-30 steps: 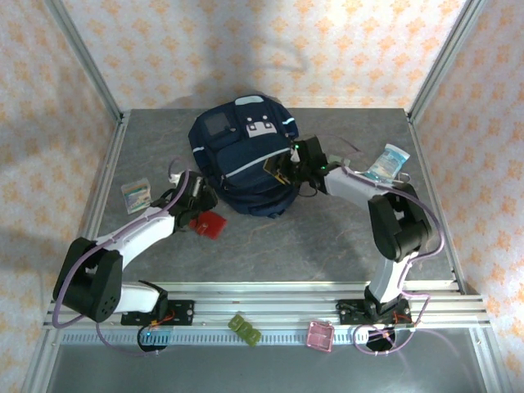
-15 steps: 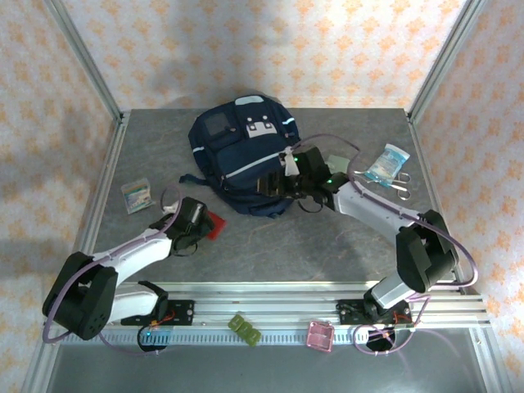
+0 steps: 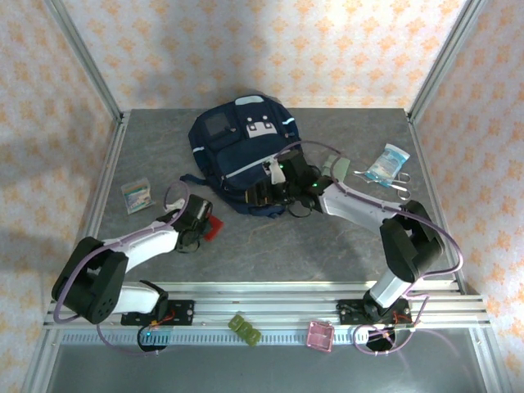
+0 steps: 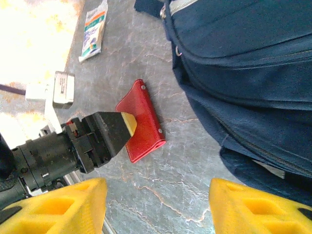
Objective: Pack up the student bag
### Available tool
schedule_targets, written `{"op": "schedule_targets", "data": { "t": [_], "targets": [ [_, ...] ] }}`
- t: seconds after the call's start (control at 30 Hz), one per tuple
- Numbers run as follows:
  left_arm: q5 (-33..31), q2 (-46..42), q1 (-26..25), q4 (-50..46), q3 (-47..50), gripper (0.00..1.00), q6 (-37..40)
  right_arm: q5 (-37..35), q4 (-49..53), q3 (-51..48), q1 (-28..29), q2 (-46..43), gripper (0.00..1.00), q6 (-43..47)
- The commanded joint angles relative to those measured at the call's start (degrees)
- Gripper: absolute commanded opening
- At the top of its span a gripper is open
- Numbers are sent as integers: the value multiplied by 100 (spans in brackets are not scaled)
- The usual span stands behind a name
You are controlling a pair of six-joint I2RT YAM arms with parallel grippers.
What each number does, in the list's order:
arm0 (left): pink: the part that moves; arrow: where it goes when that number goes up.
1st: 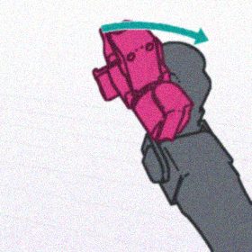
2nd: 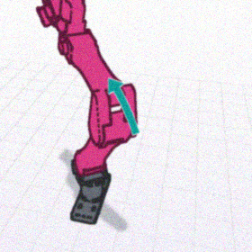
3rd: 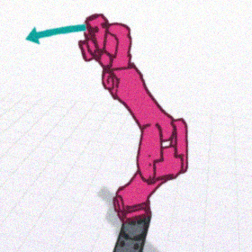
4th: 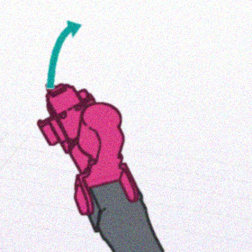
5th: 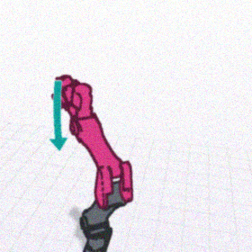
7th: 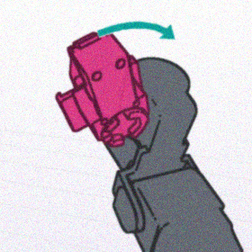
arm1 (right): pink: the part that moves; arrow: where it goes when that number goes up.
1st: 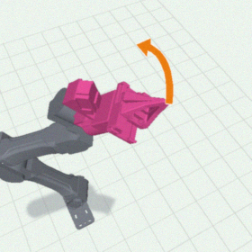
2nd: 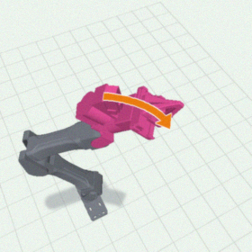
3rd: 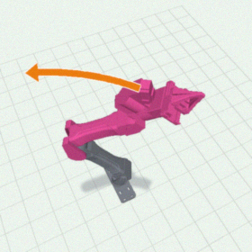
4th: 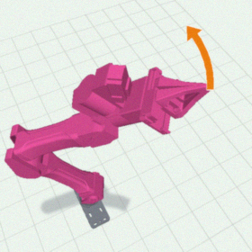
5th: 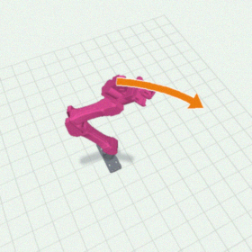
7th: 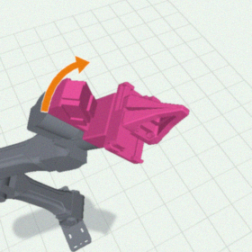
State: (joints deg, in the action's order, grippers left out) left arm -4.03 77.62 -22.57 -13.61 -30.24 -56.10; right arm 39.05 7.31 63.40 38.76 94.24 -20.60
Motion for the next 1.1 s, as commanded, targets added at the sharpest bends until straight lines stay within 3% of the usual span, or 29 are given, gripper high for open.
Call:
{"op": "schedule_targets", "data": {
  "t": [0.0, 0.43, 0.63, 0.83, 1.07],
  "targets": [
    [175, 701, 40, 824, 87, 48, 289, 57, 9, 444, 249, 249, 56, 328],
    [887, 1040, -403, 893, -63, 37, 1497, 236, 61, 984, 429, 1273, 54, 264],
    [1361, 773, -571, 881, 28, 35, 1979, 462, 104, 1043, 483, 1656, 50, 282],
    [1288, 345, -567, 785, 158, 29, 2034, 435, 227, 1281, 593, 2201, 47, 218],
    [1141, 344, -568, 582, 194, 29, 2004, 30, 346, 1464, 614, 2576, 50, -60]
  ]
}}
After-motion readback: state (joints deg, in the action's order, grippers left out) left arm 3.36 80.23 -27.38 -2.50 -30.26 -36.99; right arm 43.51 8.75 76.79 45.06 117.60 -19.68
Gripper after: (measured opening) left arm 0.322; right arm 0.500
